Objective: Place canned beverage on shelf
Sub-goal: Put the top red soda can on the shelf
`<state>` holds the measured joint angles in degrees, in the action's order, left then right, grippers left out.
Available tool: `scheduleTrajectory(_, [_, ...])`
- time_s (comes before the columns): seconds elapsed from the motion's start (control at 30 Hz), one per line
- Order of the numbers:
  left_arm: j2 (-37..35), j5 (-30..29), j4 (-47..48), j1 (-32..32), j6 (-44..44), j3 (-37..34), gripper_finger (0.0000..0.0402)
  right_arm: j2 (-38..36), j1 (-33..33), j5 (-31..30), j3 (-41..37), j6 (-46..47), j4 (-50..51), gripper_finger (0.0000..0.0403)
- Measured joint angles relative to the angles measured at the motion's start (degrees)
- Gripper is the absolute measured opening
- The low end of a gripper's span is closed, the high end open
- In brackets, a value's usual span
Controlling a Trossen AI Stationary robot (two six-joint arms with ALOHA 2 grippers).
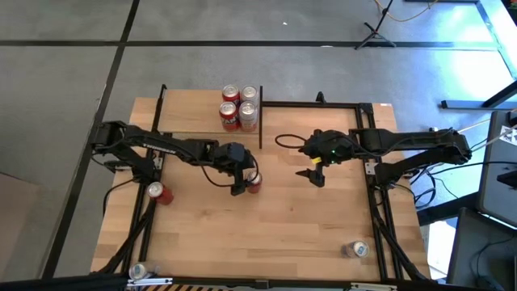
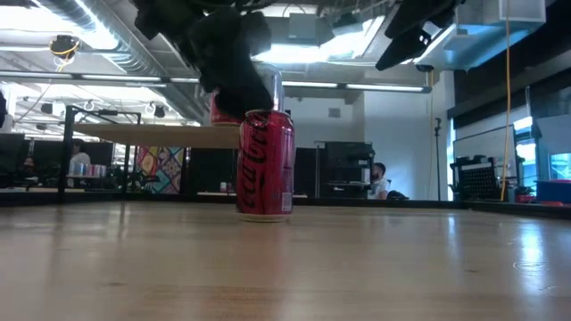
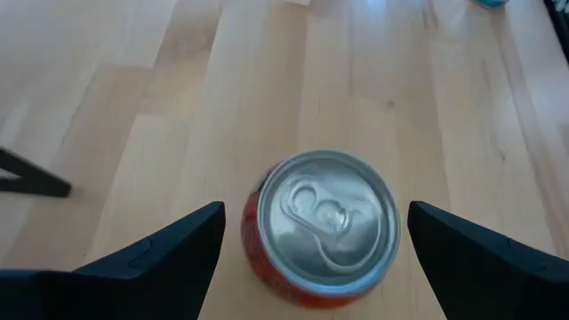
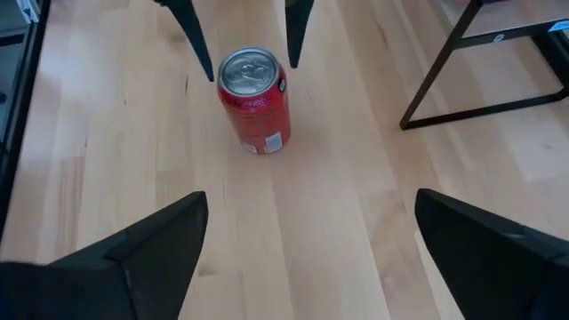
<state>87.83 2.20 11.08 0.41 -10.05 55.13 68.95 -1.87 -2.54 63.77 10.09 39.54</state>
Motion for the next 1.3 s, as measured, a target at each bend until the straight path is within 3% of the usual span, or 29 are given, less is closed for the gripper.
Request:
scheduleTrajectory(0.37, [4.61,-1.20,-2.13,-1.33,0.06,0.07,0.0338,0.02,0.00,0.55,0.00,0.81,0.10,0.0389])
scheduleTrajectory(0.6, [4.19,-2.51,-0.74,-1.46,-3.49,0.85,0.0273,0.18,0.00,-0.01,0.00,0.81,0.01,0.0389])
scheduleTrajectory(0.97, [-3.64,-5.53,18.28,-2.04,-10.66,14.84,0.0267,0.20,0.00,-1.70,0.00,-1.74,-0.04,0.0389])
scheduleTrajectory(1.3, [-18.78,-21.42,39.63,-1.33,-20.31,25.36,0.0268,0.20,0.02,-3.57,0.00,-5.91,-1.18,0.0389])
